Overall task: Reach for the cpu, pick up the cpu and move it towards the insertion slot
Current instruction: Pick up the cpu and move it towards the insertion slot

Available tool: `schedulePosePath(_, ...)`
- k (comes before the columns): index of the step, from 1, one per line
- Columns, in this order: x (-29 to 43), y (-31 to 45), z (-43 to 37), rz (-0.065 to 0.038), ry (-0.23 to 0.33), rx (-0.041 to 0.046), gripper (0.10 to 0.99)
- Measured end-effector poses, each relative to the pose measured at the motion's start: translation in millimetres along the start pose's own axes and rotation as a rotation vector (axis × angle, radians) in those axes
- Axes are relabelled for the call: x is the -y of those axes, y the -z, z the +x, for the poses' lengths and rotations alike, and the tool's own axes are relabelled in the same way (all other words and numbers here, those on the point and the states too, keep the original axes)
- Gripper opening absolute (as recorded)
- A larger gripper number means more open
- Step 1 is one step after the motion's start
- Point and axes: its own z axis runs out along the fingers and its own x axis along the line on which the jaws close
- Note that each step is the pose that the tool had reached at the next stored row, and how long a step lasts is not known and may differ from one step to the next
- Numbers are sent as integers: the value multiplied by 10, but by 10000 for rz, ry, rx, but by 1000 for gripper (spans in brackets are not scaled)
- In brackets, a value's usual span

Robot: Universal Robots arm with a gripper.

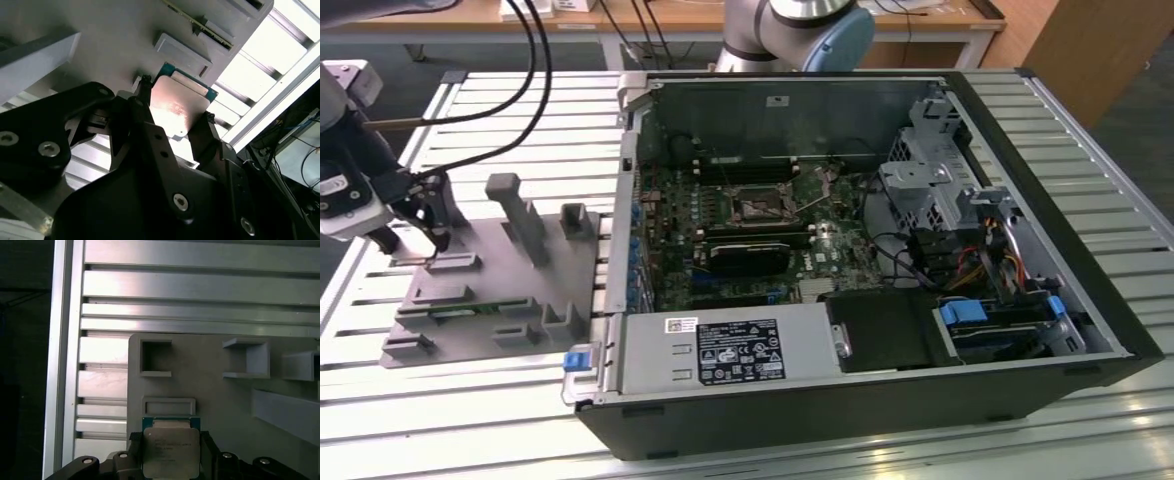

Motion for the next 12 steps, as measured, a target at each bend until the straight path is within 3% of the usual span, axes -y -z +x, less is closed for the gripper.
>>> schedulePosePath(12,-10,229,0,-5,0,0,545)
